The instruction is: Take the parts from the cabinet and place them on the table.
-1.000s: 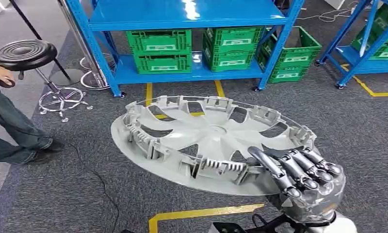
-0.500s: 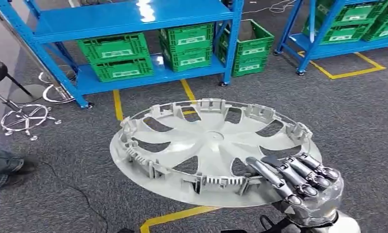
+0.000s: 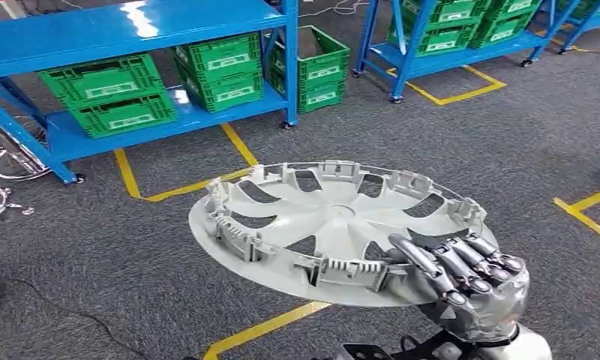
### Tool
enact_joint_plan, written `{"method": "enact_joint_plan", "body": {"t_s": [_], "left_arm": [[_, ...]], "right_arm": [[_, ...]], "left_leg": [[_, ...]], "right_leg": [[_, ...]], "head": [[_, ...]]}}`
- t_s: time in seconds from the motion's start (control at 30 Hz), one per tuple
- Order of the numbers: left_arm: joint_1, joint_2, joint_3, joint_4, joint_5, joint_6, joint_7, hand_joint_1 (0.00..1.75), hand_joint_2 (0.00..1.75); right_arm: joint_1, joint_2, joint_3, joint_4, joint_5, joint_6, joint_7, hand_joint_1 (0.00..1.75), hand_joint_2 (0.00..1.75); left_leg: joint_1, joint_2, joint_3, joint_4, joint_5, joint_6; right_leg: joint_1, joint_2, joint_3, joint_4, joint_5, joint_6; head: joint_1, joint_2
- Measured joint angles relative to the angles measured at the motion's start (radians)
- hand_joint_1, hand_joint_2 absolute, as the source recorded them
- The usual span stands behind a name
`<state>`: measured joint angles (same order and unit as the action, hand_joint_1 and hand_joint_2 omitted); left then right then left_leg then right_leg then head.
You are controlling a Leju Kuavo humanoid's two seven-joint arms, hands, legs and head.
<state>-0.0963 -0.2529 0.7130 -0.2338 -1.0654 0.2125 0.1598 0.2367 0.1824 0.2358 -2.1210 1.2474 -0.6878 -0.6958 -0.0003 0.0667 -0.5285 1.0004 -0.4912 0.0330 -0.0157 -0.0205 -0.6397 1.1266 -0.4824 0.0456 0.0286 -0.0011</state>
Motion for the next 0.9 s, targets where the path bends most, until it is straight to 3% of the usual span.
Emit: {"method": "enact_joint_plan", "body": {"t_s": [0.03, 0.07, 0.1, 0.2, 0.27, 0.3, 0.33, 0.37, 0.4, 0.43, 0.5, 0.53, 0.57, 0.7, 0.73, 0.77, 0.8, 0.87, 0.9], "left_arm": [[0.002, 0.001, 0.007, 0.000, 0.009, 0.000, -0.002, 0.00, 1.75], [0.005, 0.003, 0.012, 0.000, 0.013, 0.000, -0.002, 0.00, 1.75], [0.006, 0.004, 0.018, 0.000, 0.018, 0.000, -0.002, 0.00, 1.75], [0.005, 0.005, 0.028, 0.000, 0.022, 0.001, -0.002, 0.00, 1.75], [0.008, 0.006, 0.035, -0.001, 0.028, 0.002, 0.000, 0.00, 1.75], [0.007, 0.005, 0.042, -0.001, 0.034, 0.002, 0.000, 0.00, 1.75], [0.003, 0.006, 0.047, -0.001, 0.038, 0.002, 0.000, 0.00, 1.75], [-0.001, 0.007, 0.051, -0.001, 0.040, 0.002, 0.000, 0.00, 1.75], [-0.003, 0.008, 0.054, -0.001, 0.040, 0.001, 0.000, 0.00, 1.75], [-0.003, 0.008, 0.056, -0.001, 0.040, 0.000, 0.000, 0.00, 1.75], [0.001, 0.006, 0.061, -0.001, 0.039, 0.000, 0.003, 0.00, 1.75], [0.007, 0.006, 0.063, -0.001, 0.037, 0.000, 0.004, 0.00, 1.75], [0.012, 0.007, 0.064, -0.001, 0.034, -0.001, 0.004, 0.00, 1.75], [0.009, 0.003, 0.065, -0.001, 0.021, 0.000, 0.004, 0.00, 1.75], [0.009, -0.002, 0.065, -0.002, 0.009, 0.001, 0.005, 0.00, 1.75], [0.010, -0.007, 0.064, -0.001, -0.001, 0.003, 0.005, 0.00, 1.75], [0.011, -0.009, 0.064, -0.002, -0.007, 0.006, 0.005, 0.00, 1.75], [0.011, -0.009, 0.063, -0.002, -0.019, 0.007, 0.005, 0.00, 1.75], [0.011, -0.009, 0.063, -0.001, -0.023, 0.007, 0.005, 0.00, 1.75]], "right_arm": [[-0.013, 0.007, 0.011, 0.013, 0.004, 0.000, 0.000, 1.75, 1.75], [-0.028, 0.013, 0.021, 0.023, 0.006, 0.000, 0.000, 1.75, 1.75], [-0.037, 0.019, 0.029, 0.031, 0.006, 0.000, 0.000, 1.75, 1.75], [-0.053, 0.033, 0.047, 0.053, 0.003, 0.000, 0.000, 1.75, 1.75], [-0.066, 0.043, 0.056, 0.066, -0.003, 0.000, 0.000, 1.75, 1.75], [-0.072, 0.049, 0.062, 0.076, -0.007, 0.000, 0.000, 1.75, 1.75], [-0.076, 0.052, 0.068, 0.083, -0.011, 0.000, 0.000, 1.75, 1.75], [-0.080, 0.055, 0.072, 0.089, -0.012, 0.000, 0.000, 1.75, 1.75], [-0.082, 0.056, 0.075, 0.095, -0.013, 0.000, 0.000, 1.75, 1.75], [-0.084, 0.058, 0.080, 0.102, -0.013, 0.000, 0.000, 1.75, 1.75], [-0.090, 0.062, 0.087, 0.111, -0.013, 0.000, 0.000, 1.75, 1.75], [-0.093, 0.066, 0.092, 0.115, -0.013, 0.000, 0.000, 1.75, 1.75], [-0.098, 0.071, 0.094, 0.118, -0.013, 0.000, 0.000, 1.75, 1.75], [-0.103, 0.072, 0.097, 0.121, -0.018, 0.000, 0.000, 1.75, 1.75], [-0.098, 0.072, 0.095, 0.119, -0.019, 0.000, 0.000, 1.75, 1.75], [-0.093, 0.072, 0.089, 0.108, -0.027, 0.000, 0.000, 1.75, 1.75], [-0.089, 0.072, 0.084, 0.098, -0.037, 0.000, 0.000, 1.75, 1.75], [-0.073, 0.070, 0.063, 0.075, -0.062, 0.000, 0.000, 1.75, 1.75], [-0.067, 0.069, 0.054, 0.067, -0.068, 0.000, 0.000, 1.75, 1.75]], "left_leg": [[-0.002, 0.010, 0.003, 0.002, -0.002, -0.003], [-0.011, 0.017, 0.000, 0.005, -0.006, -0.010], [-0.013, 0.023, -0.002, 0.005, -0.005, -0.015], [-0.012, 0.049, 0.007, 0.004, -0.007, -0.027], [-0.006, -0.025, -0.011, 0.055, -0.055, -0.042], [-0.003, -0.047, -0.039, 0.125, -0.097, -0.045], [-0.003, -0.057, -0.075, 0.217, -0.140, -0.047], [-0.004, -0.060, -0.102, 0.289, -0.165, -0.048], [-0.004, -0.061, -0.109, 0.316, -0.165, -0.048], [-0.003, -0.062, -0.096, 0.298, -0.140, -0.046], [-0.002, -0.073, -0.031, 0.152, -0.050, -0.038], [-0.001, -0.105, 0.007, 0.062, -0.005, -0.032], [0.002, -0.161, 0.017, 0.032, -0.011, -0.025], [-0.001, -0.131, 0.021, -0.003, -0.013, -0.017], [0.009, -0.113, 0.027, -0.020, -0.002, -0.011], [0.007, -0.100, 0.029, -0.024, 0.000, -0.006], [0.006, -0.087, 0.028, -0.024, 0.001, -0.005], [0.004, -0.056, 0.027, -0.024, -0.001, -0.003], [0.004, -0.040, 0.027, -0.023, -0.002, -0.002]], "right_leg": [[0.002, -0.038, 0.051, -0.088, 0.017, -0.003], [0.015, -0.063, 0.074, -0.115, 0.000, -0.009], [0.010, -0.049, 0.067, -0.113, 0.005, -0.021], [0.010, -0.021, 0.062, -0.116, 0.010, -0.037], [0.002, -0.005, 0.062, -0.119, 0.016, -0.049], [0.002, 0.005, 0.059, -0.119, 0.018, -0.052], [0.003, 0.017, 0.057, -0.119, 0.019, -0.054], [0.004, 0.028, 0.057, -0.118, 0.020, -0.055], [0.004, 0.041, 0.057, -0.118, 0.020, -0.055], [0.004, 0.056, 0.058, -0.118, 0.021, -0.055], [0.004, 0.087, 0.058, -0.117, 0.025, -0.051], [0.004, 0.101, 0.058, -0.117, 0.026, -0.049], [0.006, 0.111, 0.052, -0.114, 0.030, -0.043], [-0.002, 0.152, 0.028, -0.121, 0.051, -0.013], [-0.002, 0.125, 0.015, -0.112, 0.044, -0.014], [0.004, 0.069, 0.001, -0.083, 0.019, -0.009], [0.003, 0.042, -0.029, -0.021, -0.016, -0.003], [0.000, 0.028, -0.103, 0.142, -0.083, 0.006], [-0.001, 0.028, -0.126, 0.191, -0.093, 0.010]], "head": [[0.000, 0.000], [0.002, 0.000], [-0.002, 0.000], [0.002, 0.000], [-0.006, 0.000], [-0.007, 0.000], [-0.007, 0.000], [-0.007, 0.000], [-0.007, 0.000], [-0.007, 0.000], [-0.007, 0.000], [-0.007, 0.000], [-0.006, 0.000], [-0.008, 0.000], [-0.006, 0.000], [0.002, 0.000], [0.007, 0.000], [0.006, 0.000], [0.006, 0.000]]}}
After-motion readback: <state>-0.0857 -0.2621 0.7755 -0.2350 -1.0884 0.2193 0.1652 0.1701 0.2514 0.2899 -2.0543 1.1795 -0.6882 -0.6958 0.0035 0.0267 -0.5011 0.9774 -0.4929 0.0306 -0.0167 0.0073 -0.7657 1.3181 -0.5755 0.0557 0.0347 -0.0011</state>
